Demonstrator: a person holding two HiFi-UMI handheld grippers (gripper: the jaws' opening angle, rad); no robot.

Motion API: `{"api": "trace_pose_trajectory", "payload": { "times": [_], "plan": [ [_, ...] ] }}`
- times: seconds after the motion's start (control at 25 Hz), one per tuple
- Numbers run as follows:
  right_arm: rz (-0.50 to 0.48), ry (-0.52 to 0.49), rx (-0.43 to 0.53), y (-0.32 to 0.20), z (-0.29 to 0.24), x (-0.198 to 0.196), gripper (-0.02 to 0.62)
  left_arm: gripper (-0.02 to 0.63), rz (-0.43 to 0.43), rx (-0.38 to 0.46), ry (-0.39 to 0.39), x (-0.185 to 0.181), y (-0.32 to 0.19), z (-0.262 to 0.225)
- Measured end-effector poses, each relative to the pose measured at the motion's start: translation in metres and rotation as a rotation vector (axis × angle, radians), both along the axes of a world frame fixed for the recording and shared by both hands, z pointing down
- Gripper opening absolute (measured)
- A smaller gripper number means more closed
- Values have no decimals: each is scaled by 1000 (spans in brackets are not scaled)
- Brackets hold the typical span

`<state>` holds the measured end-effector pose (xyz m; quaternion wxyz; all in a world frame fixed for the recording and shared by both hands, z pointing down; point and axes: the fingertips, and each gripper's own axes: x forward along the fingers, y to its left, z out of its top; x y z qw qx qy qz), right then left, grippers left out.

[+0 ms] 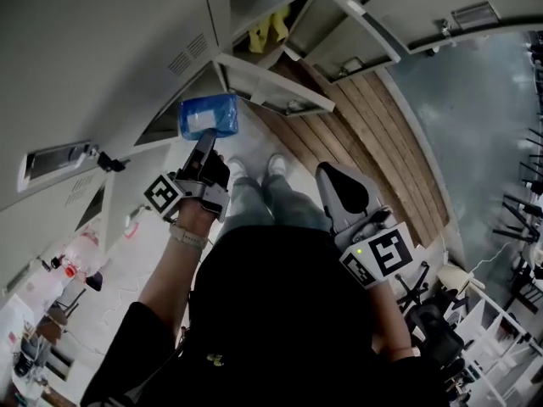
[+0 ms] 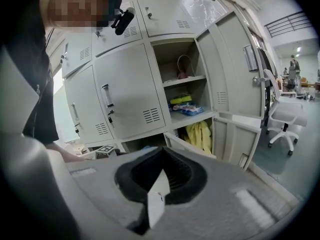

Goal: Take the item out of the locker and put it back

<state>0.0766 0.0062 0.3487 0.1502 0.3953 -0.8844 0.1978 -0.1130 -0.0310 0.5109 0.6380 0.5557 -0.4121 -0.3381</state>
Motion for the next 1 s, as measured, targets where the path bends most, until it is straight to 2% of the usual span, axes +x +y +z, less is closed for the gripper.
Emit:
{"api": "trace_pose_trajectory", "payload": {
  "times": [0.32, 0.48, 0.84, 1.0],
  "plan": [
    [8, 12, -11, 5, 5, -4, -3, 32, -129, -12, -22, -29, -19, 39],
    [16, 19, -9, 8, 7, -4, -3, 33, -220, -28, -50, -49, -31, 61],
    [28, 35, -86, 24, 20, -4, -3, 35, -417, -28, -88, -90, -63, 102],
    [38, 40, -100, 28, 24, -1, -3, 40, -468, -38, -104, -98, -72, 119]
  ]
}}
